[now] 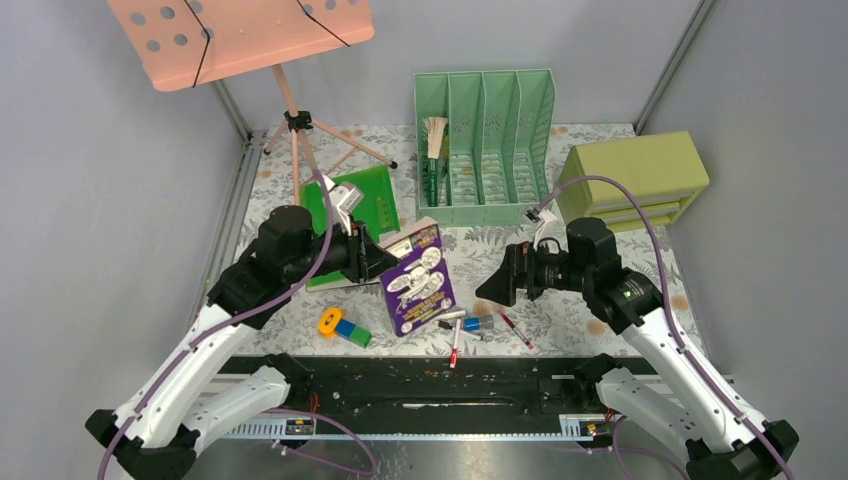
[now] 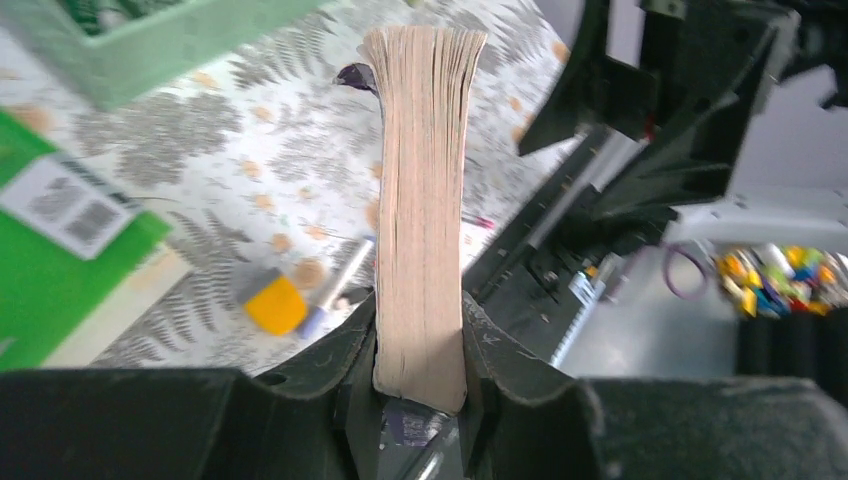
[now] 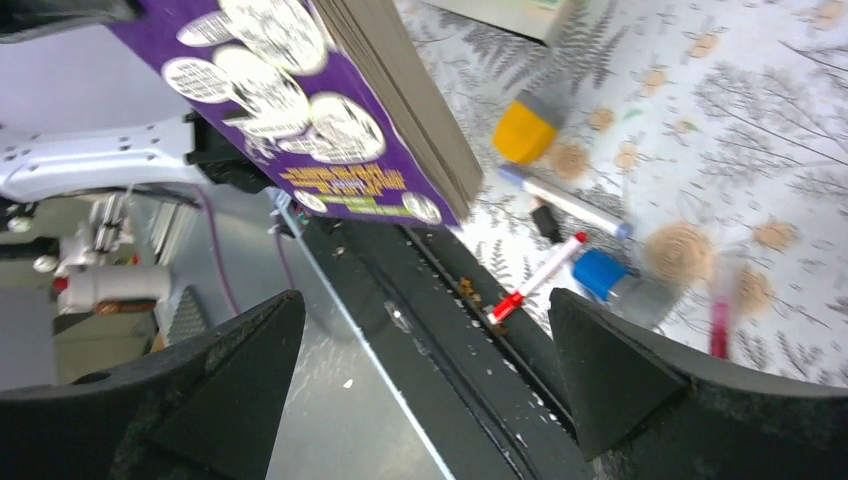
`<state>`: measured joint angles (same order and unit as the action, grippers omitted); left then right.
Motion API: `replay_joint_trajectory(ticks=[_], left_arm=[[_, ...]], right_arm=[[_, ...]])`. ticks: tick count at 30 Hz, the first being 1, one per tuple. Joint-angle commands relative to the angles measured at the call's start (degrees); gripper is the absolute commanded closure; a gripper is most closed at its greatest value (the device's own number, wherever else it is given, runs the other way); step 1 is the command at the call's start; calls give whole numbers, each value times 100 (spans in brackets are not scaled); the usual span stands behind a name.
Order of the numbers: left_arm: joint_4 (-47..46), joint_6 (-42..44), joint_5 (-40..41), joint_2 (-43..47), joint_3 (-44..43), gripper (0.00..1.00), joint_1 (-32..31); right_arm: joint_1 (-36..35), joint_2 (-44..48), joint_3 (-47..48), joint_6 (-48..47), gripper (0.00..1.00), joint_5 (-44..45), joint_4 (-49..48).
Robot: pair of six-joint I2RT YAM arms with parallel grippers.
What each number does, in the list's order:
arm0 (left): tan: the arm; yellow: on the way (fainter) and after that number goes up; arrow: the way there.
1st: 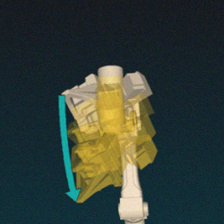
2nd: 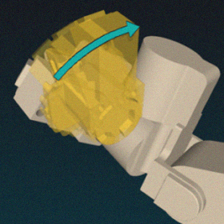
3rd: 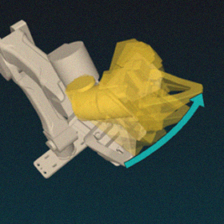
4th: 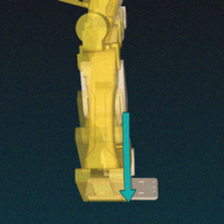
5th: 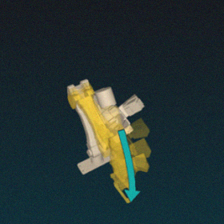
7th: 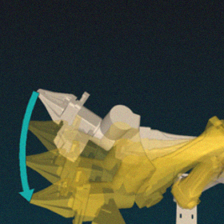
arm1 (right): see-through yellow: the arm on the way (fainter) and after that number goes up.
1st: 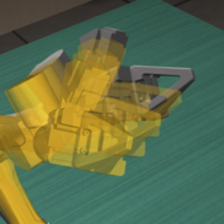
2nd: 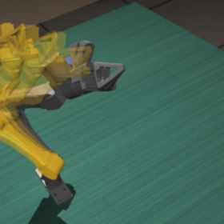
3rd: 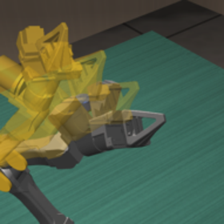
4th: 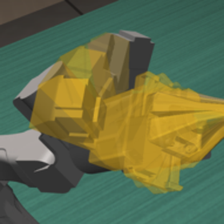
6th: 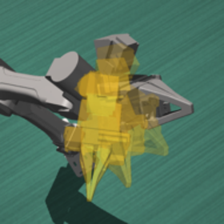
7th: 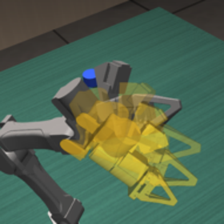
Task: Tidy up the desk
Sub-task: Place the book in the storage box.
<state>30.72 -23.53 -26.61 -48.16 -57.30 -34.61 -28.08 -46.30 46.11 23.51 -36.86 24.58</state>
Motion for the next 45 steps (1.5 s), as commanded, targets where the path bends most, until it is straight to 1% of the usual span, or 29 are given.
replay_joint_trajectory(ticks=[1,4,8,12,19,27,33,38,45], left_arm=[[-24,45,1722,339,-360,100,16],[4,-30,2351,488,-357,100,16],[-43,31,2973,626,-346,100,25],[-156,33,3409,705,-262,100,33],[-599,148,3350,724,-100,100,42],[-973,330,3272,411,-177,100,60],[-1396,399,3283,73,-239,100,105],[-1662,456,3465,-291,-404,100,161],[-1816,586,3806,-936,-914,100,218]], right_arm=[[13,207,80,-197,0,1155,533],[14,320,76,-164,0,1624,637],[13,435,21,-93,1,2178,638],[13,478,1,-89,0,2342,704],[14,649,-164,11,1,2509,702],[13,658,-210,19,0,2620,702],[19,657,-184,15,0,2719,701],[13,675,-154,-18,1,2745,728],[13,798,-184,107,0,2741,800]])
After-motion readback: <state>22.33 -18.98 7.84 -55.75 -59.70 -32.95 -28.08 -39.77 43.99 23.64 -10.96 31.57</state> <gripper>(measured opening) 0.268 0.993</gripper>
